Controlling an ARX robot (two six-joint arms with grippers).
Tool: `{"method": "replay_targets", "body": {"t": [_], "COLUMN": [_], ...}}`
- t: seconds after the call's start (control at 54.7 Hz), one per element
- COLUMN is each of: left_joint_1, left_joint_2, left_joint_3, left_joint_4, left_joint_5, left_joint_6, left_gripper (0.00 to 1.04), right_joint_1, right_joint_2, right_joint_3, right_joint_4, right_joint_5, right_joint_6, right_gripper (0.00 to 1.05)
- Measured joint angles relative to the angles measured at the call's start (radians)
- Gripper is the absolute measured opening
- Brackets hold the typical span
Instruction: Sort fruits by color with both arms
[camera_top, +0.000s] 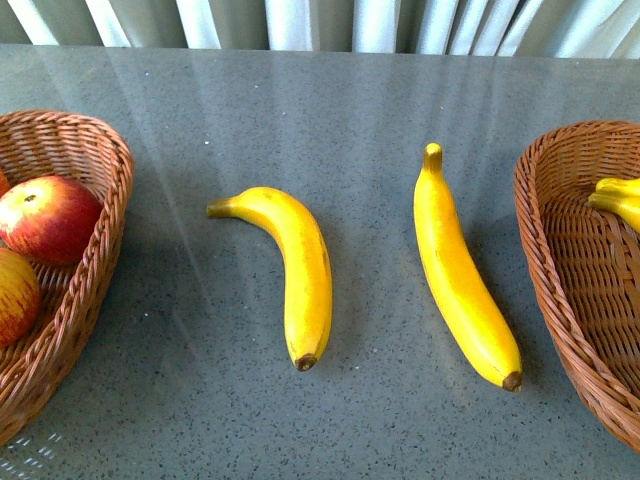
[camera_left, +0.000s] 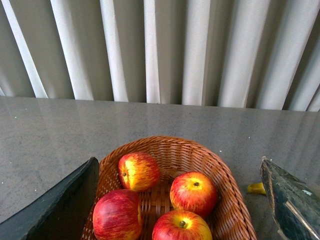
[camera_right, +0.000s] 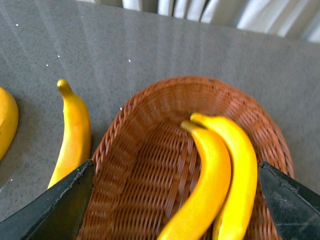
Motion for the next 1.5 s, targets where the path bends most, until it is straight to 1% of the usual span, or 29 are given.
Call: {"method": "replay_targets", "body": {"t": [0.055, 0.128, 0.201, 0.329, 0.438, 0.749, 1.005, 1.261, 1.297, 1.461, 1.498], "left_joint_1": [0.000, 0.000, 0.000, 0.000, 0.000, 0.000, 0.000, 0.000, 0.000, 0.000, 0.000], "left_joint_2": [0.000, 0.000, 0.000, 0.000, 0.000, 0.000, 0.000, 0.000, 0.000, 0.000, 0.000], "left_joint_3": [0.000, 0.000, 0.000, 0.000, 0.000, 0.000, 0.000, 0.000, 0.000, 0.000, 0.000], "left_joint_4": [0.000, 0.000, 0.000, 0.000, 0.000, 0.000, 0.000, 0.000, 0.000, 0.000, 0.000], "left_joint_5": [0.000, 0.000, 0.000, 0.000, 0.000, 0.000, 0.000, 0.000, 0.000, 0.000, 0.000], "left_joint_6": [0.000, 0.000, 0.000, 0.000, 0.000, 0.000, 0.000, 0.000, 0.000, 0.000, 0.000], "left_gripper": [0.96, 0.96, 0.96, 0.96, 0.96, 0.96, 0.96, 0.96, 0.96, 0.96, 0.96], "right_joint_1": [0.038, 0.092, 0.153, 0.253, 0.306, 0.368, 0.370, 0.375, 0.375, 0.375, 0.375], "right_joint_2": [0.171, 0.351, 0.507, 0.724, 0.848, 1.025, 1.097, 1.144, 1.147, 1.161, 1.161], "right_joint_3": [0.061, 0.127, 0.196, 0.322, 0.363, 0.390, 0.463, 0.528, 0.529, 0.533, 0.533], "right_joint_4": [0.099, 0.188, 0.237, 0.261, 0.300, 0.334, 0.327, 0.290, 0.288, 0.271, 0.271], "right_joint_5": [-0.008, -0.007, 0.005, 0.042, 0.084, 0.101, 0.100, 0.093, 0.093, 0.094, 0.099], "right_joint_6": [-0.039, -0.048, -0.049, -0.048, -0.049, -0.064, -0.078, -0.108, -0.108, -0.130, -0.130], "right_gripper": [0.96, 0.96, 0.96, 0.96, 0.96, 0.96, 0.96, 0.96, 0.94, 0.70, 0.66]}}
